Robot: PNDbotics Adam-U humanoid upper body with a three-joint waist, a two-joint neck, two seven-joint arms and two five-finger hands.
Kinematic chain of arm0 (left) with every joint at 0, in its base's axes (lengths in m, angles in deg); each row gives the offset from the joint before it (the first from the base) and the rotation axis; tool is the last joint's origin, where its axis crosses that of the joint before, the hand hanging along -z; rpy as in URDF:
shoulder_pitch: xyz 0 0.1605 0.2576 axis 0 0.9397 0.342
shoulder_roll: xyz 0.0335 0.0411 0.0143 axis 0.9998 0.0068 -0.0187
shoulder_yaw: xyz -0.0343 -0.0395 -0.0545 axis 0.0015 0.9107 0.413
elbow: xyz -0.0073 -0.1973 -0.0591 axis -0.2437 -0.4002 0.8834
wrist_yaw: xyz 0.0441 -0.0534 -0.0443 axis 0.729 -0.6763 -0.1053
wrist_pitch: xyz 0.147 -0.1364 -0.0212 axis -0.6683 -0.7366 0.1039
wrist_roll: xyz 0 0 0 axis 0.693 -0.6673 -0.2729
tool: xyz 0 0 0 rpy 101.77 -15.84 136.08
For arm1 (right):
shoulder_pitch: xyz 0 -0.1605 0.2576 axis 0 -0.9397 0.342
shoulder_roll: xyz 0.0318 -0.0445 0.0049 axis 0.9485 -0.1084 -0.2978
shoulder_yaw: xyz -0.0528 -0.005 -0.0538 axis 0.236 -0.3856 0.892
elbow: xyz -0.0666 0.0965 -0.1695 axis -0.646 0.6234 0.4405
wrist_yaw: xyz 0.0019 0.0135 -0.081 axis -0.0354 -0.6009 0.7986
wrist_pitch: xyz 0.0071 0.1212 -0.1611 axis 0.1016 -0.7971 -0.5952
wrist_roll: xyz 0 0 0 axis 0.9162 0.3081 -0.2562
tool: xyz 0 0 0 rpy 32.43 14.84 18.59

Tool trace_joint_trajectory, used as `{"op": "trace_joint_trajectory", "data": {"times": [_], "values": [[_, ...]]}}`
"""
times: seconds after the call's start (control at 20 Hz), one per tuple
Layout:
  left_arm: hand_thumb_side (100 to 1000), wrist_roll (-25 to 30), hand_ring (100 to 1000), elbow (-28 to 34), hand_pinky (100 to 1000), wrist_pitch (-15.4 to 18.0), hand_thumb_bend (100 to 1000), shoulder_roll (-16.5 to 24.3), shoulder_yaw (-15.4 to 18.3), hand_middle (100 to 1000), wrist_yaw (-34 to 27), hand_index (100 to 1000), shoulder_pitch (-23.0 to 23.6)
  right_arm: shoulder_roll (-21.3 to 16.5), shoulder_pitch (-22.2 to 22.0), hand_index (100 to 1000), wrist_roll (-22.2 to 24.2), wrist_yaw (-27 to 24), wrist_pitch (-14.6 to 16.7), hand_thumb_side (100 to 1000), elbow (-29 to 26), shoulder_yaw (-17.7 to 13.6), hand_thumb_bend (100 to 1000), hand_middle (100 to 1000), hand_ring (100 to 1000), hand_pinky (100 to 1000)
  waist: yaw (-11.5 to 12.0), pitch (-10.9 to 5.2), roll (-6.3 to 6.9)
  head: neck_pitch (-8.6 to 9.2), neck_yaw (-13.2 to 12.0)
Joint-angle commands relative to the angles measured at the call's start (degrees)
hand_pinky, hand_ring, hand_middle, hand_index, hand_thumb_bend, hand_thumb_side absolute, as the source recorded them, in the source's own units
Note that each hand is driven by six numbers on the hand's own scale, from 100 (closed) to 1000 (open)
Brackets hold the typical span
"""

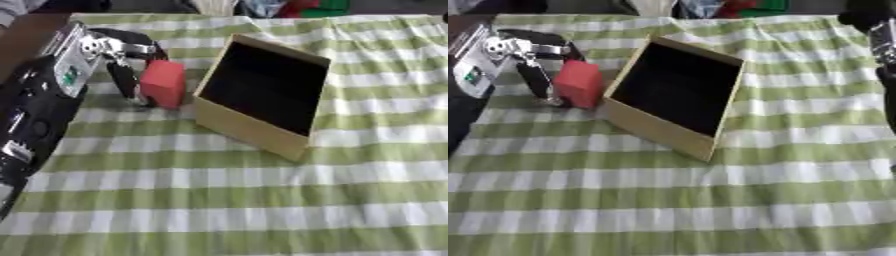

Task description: Pick up objects on the table and place them in the box.

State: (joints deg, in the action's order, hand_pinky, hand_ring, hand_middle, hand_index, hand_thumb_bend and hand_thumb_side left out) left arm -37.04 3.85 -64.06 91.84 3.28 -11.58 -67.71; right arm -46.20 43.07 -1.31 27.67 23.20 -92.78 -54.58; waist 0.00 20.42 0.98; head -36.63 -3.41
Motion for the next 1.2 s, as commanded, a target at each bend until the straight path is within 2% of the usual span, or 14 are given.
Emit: {"op": "trace_joint_trajectory", "data": {"times": [0.05, 0.45, 0.75, 1.0, 1.2], "values": [[100, 4.6, 611, 1.8, 893, 3.6, 223, 2.0, 0.1, 552, 0.1, 706, -1.2, -0.4, 0.2, 893, 0.0, -0.4, 0.0, 580, -1.1, -0.5, 100, 694, 757, 919, 0.1, -1.79, 0.0, -0.12, 0.1], [100, 3.4, 570, 5.2, 859, 1.1, 172, 1.8, 1.2, 509, -2.2, 667, -2.3, -0.4, 0.0, 893, 0.0, -0.4, 0.1, 573, -1.1, -0.6, 100, 694, 758, 919, 0.5, -2.53, 0.15, -0.22, 0.3], [100, 0.9, 558, 9.8, 817, -1.2, 104, -1.5, 1.2, 509, -5.4, 669, -5.3, -0.5, 0.5, 891, -0.2, -0.4, 0.4, 565, -1.1, -0.7, 100, 693, 758, 919, 0.2, -2.85, 0.07, -0.19, 0.4], [100, -2.7, 548, 12.8, 808, -4.2, 100, -4.7, 0.4, 512, -7.0, 674, -6.3, -0.3, 0.7, 891, -0.2, -0.5, 0.4, 565, -1.1, -0.6, 100, 693, 757, 918, -0.4, -2.92, 0.09, 0.15, 0.4], [100, -4.0, 548, 13.4, 808, -5.6, 100, -5.4, -0.2, 512, -7.5, 674, -6.4, -0.2, 0.8, 891, -0.2, -0.5, 0.4, 565, -1.1, -0.6, 100, 693, 757, 918, -0.5, -2.92, 0.11, 0.26, 0.3]]}}
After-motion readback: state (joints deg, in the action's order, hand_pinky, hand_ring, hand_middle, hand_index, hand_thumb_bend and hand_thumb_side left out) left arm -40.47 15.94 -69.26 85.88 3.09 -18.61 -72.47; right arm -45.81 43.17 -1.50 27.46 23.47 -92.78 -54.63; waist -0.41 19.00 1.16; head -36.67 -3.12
